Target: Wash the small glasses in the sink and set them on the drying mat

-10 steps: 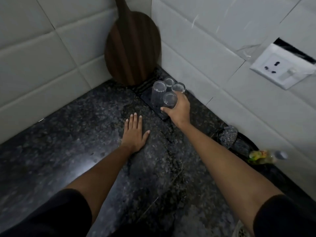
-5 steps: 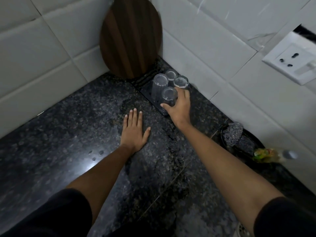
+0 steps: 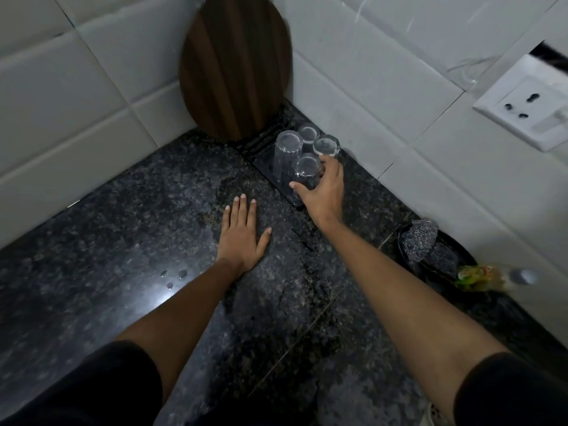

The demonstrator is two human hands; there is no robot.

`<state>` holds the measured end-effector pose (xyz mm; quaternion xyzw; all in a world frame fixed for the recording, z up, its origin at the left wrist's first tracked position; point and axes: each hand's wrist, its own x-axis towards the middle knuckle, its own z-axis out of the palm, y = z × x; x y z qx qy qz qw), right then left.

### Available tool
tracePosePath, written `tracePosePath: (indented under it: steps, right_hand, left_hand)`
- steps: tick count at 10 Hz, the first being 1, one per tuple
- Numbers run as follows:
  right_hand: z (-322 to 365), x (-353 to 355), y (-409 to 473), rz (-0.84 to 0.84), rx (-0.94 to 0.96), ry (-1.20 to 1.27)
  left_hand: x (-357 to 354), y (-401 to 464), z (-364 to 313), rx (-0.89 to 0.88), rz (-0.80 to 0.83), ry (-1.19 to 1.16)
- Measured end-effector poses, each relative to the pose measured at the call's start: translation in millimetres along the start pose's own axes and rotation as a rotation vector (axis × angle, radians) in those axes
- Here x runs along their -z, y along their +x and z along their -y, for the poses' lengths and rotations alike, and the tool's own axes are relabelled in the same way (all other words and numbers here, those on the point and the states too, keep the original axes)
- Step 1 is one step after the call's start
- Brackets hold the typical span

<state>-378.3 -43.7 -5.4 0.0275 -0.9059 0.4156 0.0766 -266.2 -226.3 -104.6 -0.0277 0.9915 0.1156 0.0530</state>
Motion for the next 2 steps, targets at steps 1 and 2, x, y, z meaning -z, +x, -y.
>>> tracePosePath:
  steps: [1, 2]
  right_hand:
    - [-5.5, 2.1, -0.2, 0.004, 0.021, 0.053]
    - [-10.1, 3.5, -5.8, 0.029, 0.041, 0.078]
  left_hand:
    - [-4.1, 0.6, 0.5, -0.006, -0.024, -0.023]
    - [1.1, 3.7, 5.0, 0.001, -0.036, -0.104]
